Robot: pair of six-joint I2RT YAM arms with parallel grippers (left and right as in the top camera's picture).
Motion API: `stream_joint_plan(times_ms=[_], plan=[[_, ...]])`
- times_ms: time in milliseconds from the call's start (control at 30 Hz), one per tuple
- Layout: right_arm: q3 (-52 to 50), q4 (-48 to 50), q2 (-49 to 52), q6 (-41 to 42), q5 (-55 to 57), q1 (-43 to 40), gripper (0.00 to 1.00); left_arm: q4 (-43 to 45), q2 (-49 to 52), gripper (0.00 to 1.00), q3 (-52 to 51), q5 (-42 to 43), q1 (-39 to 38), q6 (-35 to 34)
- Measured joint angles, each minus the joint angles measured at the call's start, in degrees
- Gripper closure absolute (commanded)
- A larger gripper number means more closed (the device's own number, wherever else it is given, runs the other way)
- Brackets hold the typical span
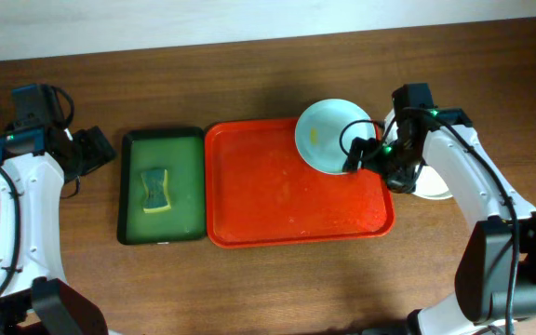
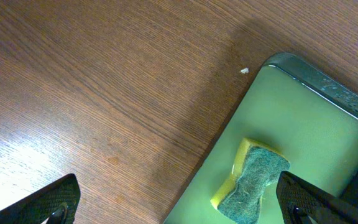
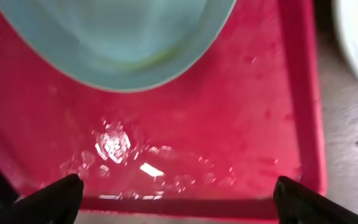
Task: Clean dirty plates on tray and stack at the side
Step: 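Move the right gripper to the last plate's rim on the red tray, then grasp the plate rim and drag it toward the tray center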
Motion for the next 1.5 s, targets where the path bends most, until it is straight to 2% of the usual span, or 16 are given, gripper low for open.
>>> stream_joint_plan(times_ms=[33,67,167,200,233,267,300,433,567,867,1033,1100,1133,1167,1300,1500], plan=[[-0.02,0.0,0.0,0.61,-0.63,0.07,0.05,0.0,0.0,0.01,0.0,0.0,0.0,0.0],[-0.04,0.37,0.0,1.16,-1.07,0.26,0.17,0.0,0.0,0.01,0.0,-0.02,0.0,0.02],[-0.2,5.07,0.02,2.43,-1.01,3.04,0.74,0.04,0.0,0.01,0.0,-0.02,0.02,0.02],[-0.2,7.41,0.0,2.69,-0.15,4.83,0.83,0.04,0.0,0.01,0.0,0.0,0.0,0.0],[-0.22,8.94,0.0,2.71,1.2,6.32,0.82,0.04,0.0,0.01,0.0,0.0,0.02,0.0],[-0.24,12.04,0.0,2.51,4.5,8.66,0.58,0.02,0.0,0.01,0.0,0.0,0.02,0.0],[-0.24,13.07,0.0,2.56,6.14,9.57,0.47,0.0,0.0,0.01,0.0,0.0,0.02,0.0],[-0.35,18.88,0.09,2.51,20.0,12.57,0.46,0.0,0.0,0.01,0.0,0.0,0.0,0.02],[-0.35,22.32,1.86,2.49,27.5,10.86,0.48,0.0,0.0,0.01,0.0,0.0,0.02,0.0],[-0.37,27.93,8.44,4.0,29.77,4.31,0.67,0.0,0.0,0.01,0.0,-0.02,0.11,0.0],[-0.37,29.29,9.29,4.02,29.9,4.15,0.67,0.0,0.0,0.01,0.0,0.0,0.11,0.0],[-0.37,29.29,11.28,4.04,29.9,4.15,0.77,0.0,0.0,0.01,0.0,0.0,0.11,0.02],[-0.37,29.29,12.96,4.04,29.9,4.15,0.91,0.0,0.0,0.01,0.0,0.0,0.11,0.0],[-0.37,29.33,13.86,4.13,29.57,4.15,0.96,0.0,0.0,0.01,0.0,-0.02,0.11,0.0],[-0.26,29.49,14.12,4.26,24.68,4.2,0.96,0.0,0.0,0.01,0.0,0.0,0.11,0.0],[-0.09,21.14,14.1,4.26,4.13,4.13,0.96,-0.02,0.0,0.01,0.0,-0.02,0.11,0.0]])
